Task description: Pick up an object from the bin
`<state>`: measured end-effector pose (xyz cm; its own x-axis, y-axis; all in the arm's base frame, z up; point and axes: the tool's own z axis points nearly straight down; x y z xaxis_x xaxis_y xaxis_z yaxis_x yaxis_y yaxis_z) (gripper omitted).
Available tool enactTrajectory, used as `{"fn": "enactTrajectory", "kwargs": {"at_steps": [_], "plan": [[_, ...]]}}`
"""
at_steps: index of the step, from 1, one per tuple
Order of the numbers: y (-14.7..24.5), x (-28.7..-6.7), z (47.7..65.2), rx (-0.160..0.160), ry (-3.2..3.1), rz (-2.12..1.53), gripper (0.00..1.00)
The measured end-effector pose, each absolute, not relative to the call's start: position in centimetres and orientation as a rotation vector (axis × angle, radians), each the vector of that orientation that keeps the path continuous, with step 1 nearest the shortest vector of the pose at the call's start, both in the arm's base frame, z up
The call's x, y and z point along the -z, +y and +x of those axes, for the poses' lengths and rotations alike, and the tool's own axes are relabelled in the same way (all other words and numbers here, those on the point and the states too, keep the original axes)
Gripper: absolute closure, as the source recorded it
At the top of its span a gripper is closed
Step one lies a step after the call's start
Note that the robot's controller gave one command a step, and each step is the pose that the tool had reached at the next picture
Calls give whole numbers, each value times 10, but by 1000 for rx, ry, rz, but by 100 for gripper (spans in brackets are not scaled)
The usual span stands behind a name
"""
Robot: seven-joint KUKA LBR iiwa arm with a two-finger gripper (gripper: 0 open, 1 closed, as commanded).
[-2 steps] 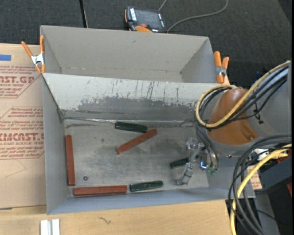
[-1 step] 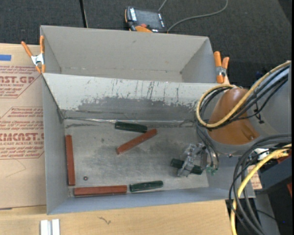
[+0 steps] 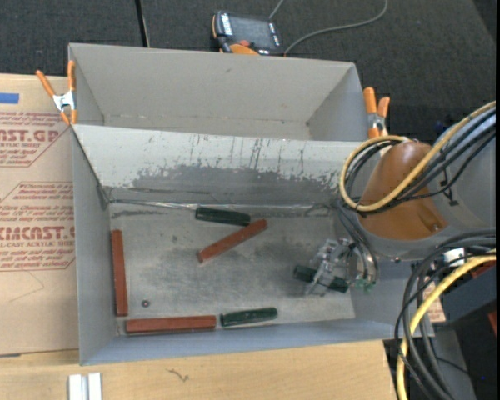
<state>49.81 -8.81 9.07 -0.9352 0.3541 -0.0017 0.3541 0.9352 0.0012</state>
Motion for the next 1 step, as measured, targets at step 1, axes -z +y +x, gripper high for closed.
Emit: {"fn": "enactTrajectory", "kwargs": {"at_steps": [1], "plan": [[-88, -165, 500, -1, 3083, 562, 100]]}}
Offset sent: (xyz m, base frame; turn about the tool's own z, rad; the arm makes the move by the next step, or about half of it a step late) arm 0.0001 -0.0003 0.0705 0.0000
